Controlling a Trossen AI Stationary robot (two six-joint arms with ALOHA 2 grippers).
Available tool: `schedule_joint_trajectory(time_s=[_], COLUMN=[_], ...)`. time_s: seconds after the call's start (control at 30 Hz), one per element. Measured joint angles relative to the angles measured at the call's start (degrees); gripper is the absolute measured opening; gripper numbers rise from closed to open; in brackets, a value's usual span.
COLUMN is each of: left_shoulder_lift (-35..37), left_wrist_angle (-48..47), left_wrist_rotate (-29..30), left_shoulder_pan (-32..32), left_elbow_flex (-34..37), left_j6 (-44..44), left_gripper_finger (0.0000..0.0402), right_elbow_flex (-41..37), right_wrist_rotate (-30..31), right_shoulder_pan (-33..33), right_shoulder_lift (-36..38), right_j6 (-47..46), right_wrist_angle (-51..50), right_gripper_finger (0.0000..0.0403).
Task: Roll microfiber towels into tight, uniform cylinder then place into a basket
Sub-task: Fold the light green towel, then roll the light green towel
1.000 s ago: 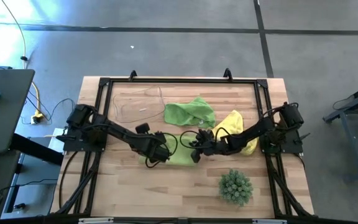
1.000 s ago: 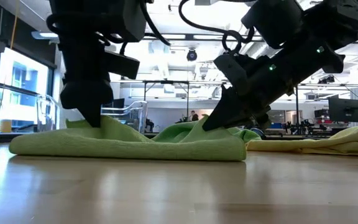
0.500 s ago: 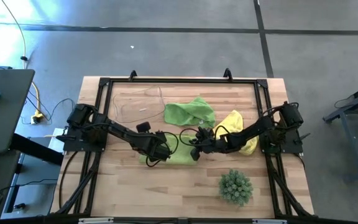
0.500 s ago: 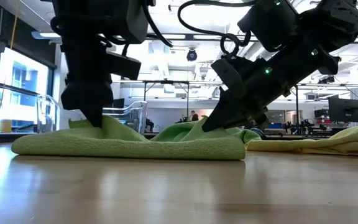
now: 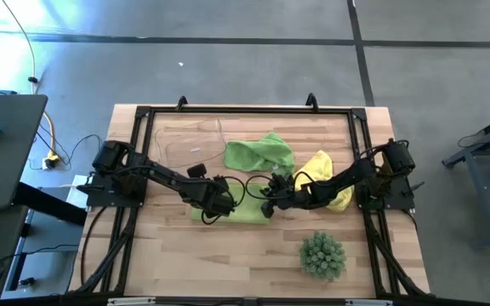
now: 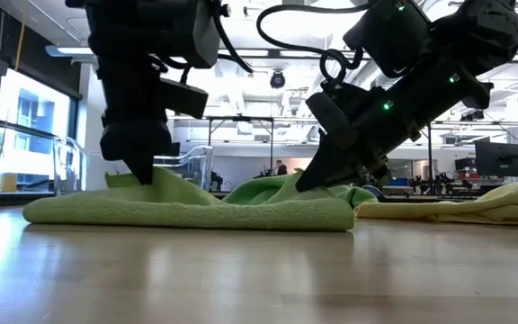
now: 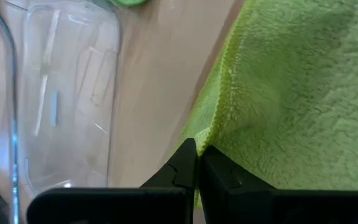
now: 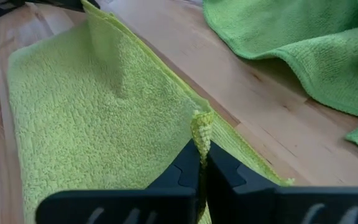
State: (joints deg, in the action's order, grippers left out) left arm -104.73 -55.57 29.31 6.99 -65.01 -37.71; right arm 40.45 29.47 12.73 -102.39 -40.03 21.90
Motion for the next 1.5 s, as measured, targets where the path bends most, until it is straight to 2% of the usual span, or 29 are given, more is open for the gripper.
schedule_joint_trajectory(time_s=[0.1,0.33,0.43,0.67,1.07,1.23,1.37,1.5], left_shoulder_lift=[0.0,0.0,0.0,0.0,0.0,0.0,0.0,0.0], left_wrist_angle=[0.0,0.0,0.2,0.6,-0.1,-1.7,-8.0,-14.2], left_wrist_rotate=[-0.4,-0.4,-0.4,-0.4,-0.7,-0.4,0.3,-3.2], left_shoulder_pan=[0.0,0.0,0.0,0.0,0.0,0.0,0.0,0.0], left_elbow_flex=[0.0,0.0,0.0,0.0,0.0,0.0,-0.1,-2.3], left_j6=[0.0,0.9,0.9,0.9,2.0,2.4,1.6,-2.1], left_gripper_finger=[0.0001,0.0001,0.0001,0.0001,0.0003,0.0042,0.0088,0.0118], right_elbow_flex=[0.0,0.0,0.0,0.0,0.0,0.0,0.0,0.0], right_wrist_rotate=[-0.1,-1.5,-2.8,-3.2,-3.8,-3.8,-3.8,-4.3], right_shoulder_pan=[0.0,0.0,0.0,0.8,1.4,1.4,1.4,1.4], right_shoulder_lift=[0.0,1.1,3.3,5.2,-0.9,-1.1,-1.1,-1.1], right_j6=[0.6,1.9,1.9,2.6,-2.5,-2.4,-2.5,-2.7], right_wrist_angle=[0.0,-0.9,-2.8,-1.6,-1.4,-1.5,-1.9,-1.9], right_gripper_finger=[0.0015,0.0090,0.0111,0.0117,0.0117,0.0117,0.0117,0.0117])
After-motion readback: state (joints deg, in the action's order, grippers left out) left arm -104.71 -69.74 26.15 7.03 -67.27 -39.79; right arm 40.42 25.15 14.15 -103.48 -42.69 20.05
